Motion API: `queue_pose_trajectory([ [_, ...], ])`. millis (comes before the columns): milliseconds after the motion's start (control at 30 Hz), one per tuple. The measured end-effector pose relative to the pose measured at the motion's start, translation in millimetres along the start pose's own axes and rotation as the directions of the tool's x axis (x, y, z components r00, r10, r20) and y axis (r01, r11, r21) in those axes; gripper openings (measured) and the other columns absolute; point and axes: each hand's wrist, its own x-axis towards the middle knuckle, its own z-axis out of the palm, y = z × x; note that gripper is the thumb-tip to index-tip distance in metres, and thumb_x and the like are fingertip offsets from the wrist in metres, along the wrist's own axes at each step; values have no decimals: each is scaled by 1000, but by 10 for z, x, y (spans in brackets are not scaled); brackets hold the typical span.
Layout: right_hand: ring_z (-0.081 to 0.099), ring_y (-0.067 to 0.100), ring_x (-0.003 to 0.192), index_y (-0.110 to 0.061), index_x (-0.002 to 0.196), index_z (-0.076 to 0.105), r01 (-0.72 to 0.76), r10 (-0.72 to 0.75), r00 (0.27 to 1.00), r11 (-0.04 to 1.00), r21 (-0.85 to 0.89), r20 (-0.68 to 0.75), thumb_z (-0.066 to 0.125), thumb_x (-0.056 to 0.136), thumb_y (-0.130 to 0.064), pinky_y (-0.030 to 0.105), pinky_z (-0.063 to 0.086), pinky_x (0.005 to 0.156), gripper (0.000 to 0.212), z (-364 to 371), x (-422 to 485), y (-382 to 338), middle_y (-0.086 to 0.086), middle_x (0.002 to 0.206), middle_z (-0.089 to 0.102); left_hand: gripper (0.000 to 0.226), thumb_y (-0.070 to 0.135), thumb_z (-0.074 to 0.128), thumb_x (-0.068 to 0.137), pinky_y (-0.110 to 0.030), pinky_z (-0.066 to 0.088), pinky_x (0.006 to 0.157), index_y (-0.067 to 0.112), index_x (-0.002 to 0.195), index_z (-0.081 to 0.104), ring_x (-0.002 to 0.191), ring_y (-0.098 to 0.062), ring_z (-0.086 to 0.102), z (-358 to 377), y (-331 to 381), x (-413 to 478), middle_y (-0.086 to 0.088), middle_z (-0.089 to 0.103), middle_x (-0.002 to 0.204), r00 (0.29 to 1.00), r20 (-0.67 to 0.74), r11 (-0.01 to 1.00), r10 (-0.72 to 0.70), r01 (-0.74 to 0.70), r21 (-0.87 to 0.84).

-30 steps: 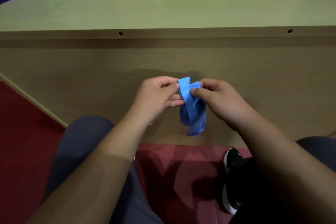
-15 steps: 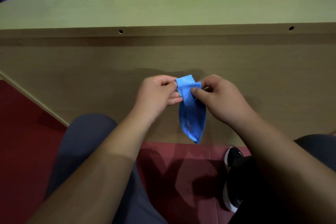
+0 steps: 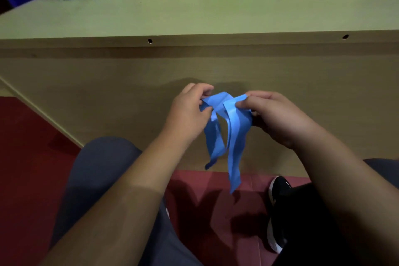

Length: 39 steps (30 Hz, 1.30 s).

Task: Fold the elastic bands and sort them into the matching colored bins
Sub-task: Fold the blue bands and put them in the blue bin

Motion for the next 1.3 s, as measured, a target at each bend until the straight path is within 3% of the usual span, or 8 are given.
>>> queue_pose_trajectory([
  [267, 61, 23, 77, -13, 90, 72, -39, 31, 998, 989, 140, 54, 60, 99, -8, 31, 45, 65, 15, 75, 3, -7, 13, 88, 66, 40, 0, 52, 80, -24, 41, 84, 14, 108, 77, 98, -21, 58, -47, -160, 30, -2, 66, 104, 984, -88, 959, 156, -130, 251],
  [367, 64, 22, 76, -12, 90, 71, -16, 9, 998, 992, 127, 60, 59, 100, -9, 30, 50, 67, 15, 70, 0, -18, 13, 88, 68, 32, 4, 53, 91, -22, 47, 81, 20, 110, 74, 93, -10, 65, -43, -147, 40, 5, 73, 104, 975, -79, 978, -206, 202, -49],
  [433, 64, 19, 73, -10, 90, 71, -7, 2, 999, 995, 102, 45, 60, 100, -10, 26, 50, 63, 14, 48, 16, -15, 11, 85, 69, 29, 8, 50, 99, -28, 53, 78, 20, 114, 71, 86, -11, 70, 7, -83, 45, 3, 76, 101, 857, 141, 737, -496, 501, -454],
  [533, 60, 21, 72, -6, 99, 69, -14, 14, 1000, 997, 71, 8, 63, 97, -12, 29, 46, 63, 8, 9, 47, -11, 13, 84, 63, 22, 11, 53, 102, -30, 56, 72, 11, 115, 70, 80, -19, 74, 61, 17, 40, -7, 77, 93, 779, 352, 426, -518, 592, -684],
  [700, 44, 26, 76, 0, 89, 54, -53, 49, 997, 996, -68, -56, 67, 86, -25, 37, 34, 66, 28, -111, 73, -32, 10, 84, 47, 15, 2, 59, 97, -34, 51, 64, 7, 109, 67, 57, -22, 57, 1, -45, 107, -11, 58, 76, 832, 302, 484, -466, 525, -700],
  [867, 44, 19, 66, -21, 68, 58, -134, 119, 991, 916, -378, -65, 66, 88, -29, 37, 33, 66, 23, -200, 87, -3, 2, 69, 48, 21, 20, 69, 84, -27, 51, 72, 31, 100, 76, 76, -7, 68, -273, -271, 171, 14, 75, 85, 948, 264, 983, -180, 184, 8],
  [1000, 55, 21, 62, -21, 64, 64, -182, 180, 983, 915, -359, -39, 63, 92, -23, 35, 41, 63, 28, -212, 106, 32, 3, 67, 59, 20, 24, 66, 85, -32, 52, 73, 35, 101, 72, 84, -4, 64, -383, -258, 100, 14, 71, 92, 912, 392, 968, -124, 23, 251],
  [1300, 64, 22, 71, -13, 88, 69, -139, 132, 987, 987, 76, 90, 64, 81, -26, 34, 49, 64, 16, -140, 200, 87, 9, 84, 66, 52, 33, 86, 86, -32, 53, 104, 25, 133, 66, 112, -9, 68, -277, -337, 12, 12, 69, 125, 848, 462, 965, -260, 216, 148],
])
